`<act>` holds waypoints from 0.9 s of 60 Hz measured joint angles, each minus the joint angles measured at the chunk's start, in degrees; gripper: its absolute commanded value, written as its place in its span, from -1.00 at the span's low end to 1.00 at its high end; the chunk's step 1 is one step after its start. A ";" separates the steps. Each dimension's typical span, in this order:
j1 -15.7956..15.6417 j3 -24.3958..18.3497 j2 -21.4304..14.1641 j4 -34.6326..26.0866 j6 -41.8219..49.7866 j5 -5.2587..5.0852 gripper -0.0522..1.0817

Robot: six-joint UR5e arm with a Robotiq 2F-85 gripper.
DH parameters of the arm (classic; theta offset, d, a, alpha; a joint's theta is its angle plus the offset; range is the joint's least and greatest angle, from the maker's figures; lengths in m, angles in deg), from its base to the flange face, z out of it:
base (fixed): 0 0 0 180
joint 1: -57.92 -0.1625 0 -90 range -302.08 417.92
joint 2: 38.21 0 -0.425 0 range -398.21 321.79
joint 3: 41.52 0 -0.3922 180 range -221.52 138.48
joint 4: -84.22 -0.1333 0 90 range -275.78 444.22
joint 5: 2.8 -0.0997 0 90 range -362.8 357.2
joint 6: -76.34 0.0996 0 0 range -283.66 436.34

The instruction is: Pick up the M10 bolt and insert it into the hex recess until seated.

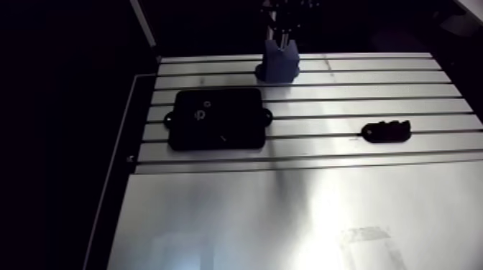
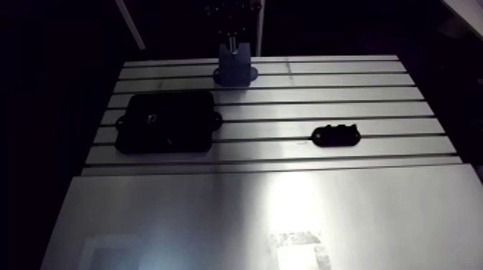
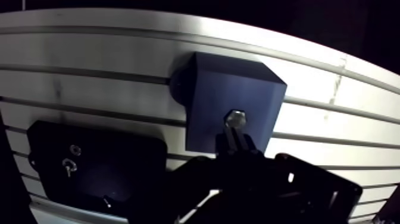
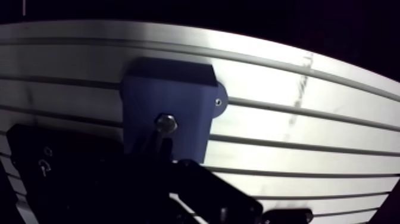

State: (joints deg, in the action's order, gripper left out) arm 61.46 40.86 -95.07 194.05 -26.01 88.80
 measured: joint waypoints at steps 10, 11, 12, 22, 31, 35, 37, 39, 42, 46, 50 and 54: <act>-0.11 0.09 -0.61 -0.38 0.00 0.08 -0.21; -0.12 0.10 -0.71 -0.43 0.01 0.08 -0.21; -0.12 0.12 -0.83 -0.52 0.01 0.09 -0.26; -0.12 0.36 -2.11 -1.38 0.00 0.11 -0.69; -0.13 0.52 -3.39 -2.58 0.00 0.12 -0.88; -0.13 0.49 -4.07 -3.55 0.02 0.14 -0.88; -0.13 0.44 -4.39 -4.03 0.03 0.16 -0.88; -0.13 0.38 -4.75 -4.61 0.05 0.20 -0.88; -0.15 0.22 -5.33 -5.63 0.08 0.35 -0.88; -0.15 -0.08 -6.05 -7.10 0.18 0.65 -0.88; -0.15 -0.51 -6.75 -8.80 0.29 0.95 -0.88; -0.14 -1.04 -7.45 -10.68 0.40 1.17 -0.88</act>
State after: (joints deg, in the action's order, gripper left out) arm 61.32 39.82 -102.52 183.37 -25.62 89.97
